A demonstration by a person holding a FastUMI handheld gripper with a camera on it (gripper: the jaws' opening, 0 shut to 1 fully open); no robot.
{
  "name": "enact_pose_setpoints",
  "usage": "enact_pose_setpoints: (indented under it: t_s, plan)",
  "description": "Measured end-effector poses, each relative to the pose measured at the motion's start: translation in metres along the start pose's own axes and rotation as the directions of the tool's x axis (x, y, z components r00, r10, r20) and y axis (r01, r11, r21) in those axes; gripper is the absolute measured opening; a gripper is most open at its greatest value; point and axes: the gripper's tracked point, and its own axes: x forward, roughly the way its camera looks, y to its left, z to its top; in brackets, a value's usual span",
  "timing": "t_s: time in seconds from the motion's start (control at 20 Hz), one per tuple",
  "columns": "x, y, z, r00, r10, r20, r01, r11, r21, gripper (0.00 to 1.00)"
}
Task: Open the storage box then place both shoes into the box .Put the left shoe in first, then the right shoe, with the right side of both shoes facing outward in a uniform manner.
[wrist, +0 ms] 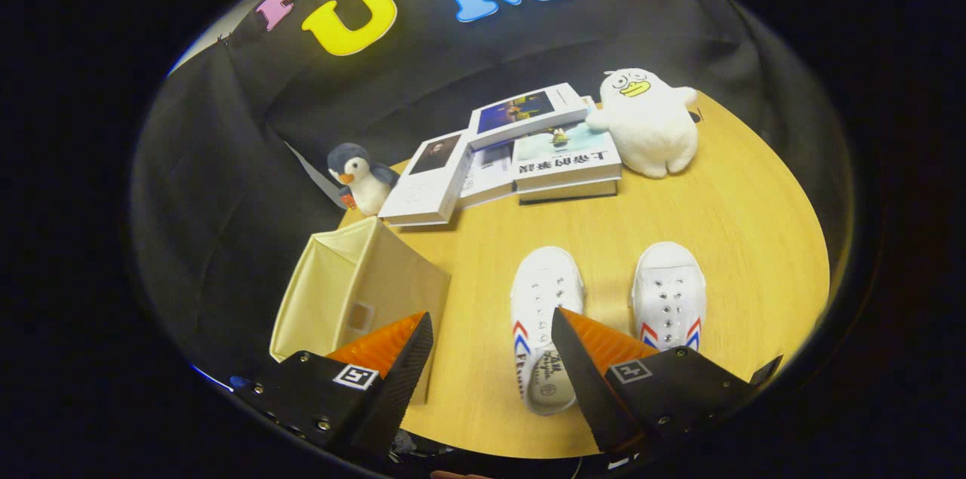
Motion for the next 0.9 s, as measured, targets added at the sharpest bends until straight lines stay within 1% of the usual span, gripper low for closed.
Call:
enact_pose_setpoints:
  t_s: [0.1,0.25,0.35,0.45,0.5,0.6,0.7,0.75,0.8,0.9]
  plan:
    - [0.008,-0.022,-0.012,0.999,-0.038,-0.031,0.038,0.999,-0.021,0.94]
    - [0.023,-0.048,-0.033,0.992,-0.094,-0.089,0.087,0.993,-0.083,0.92]
    - [0.035,-0.062,-0.045,0.983,-0.128,-0.128,0.111,0.986,-0.127,0.87]
    - [0.046,-0.071,-0.054,0.975,-0.147,-0.163,0.122,0.98,-0.157,0.81]
    - [0.052,-0.075,-0.056,0.972,-0.157,-0.177,0.126,0.976,-0.176,0.81]
    - [0.064,-0.082,-0.06,0.964,-0.177,-0.198,0.137,0.97,-0.201,0.73]
    - [0.077,-0.083,-0.063,0.962,-0.163,-0.22,0.12,0.973,-0.196,0.73]
    - [0.075,-0.079,-0.064,0.959,-0.154,-0.237,0.11,0.976,-0.19,0.65]
    - [0.077,-0.07,-0.065,0.962,-0.113,-0.249,0.069,0.982,-0.177,0.53]
    - [0.076,-0.069,-0.065,0.957,-0.116,-0.265,0.059,0.975,-0.213,0.24]
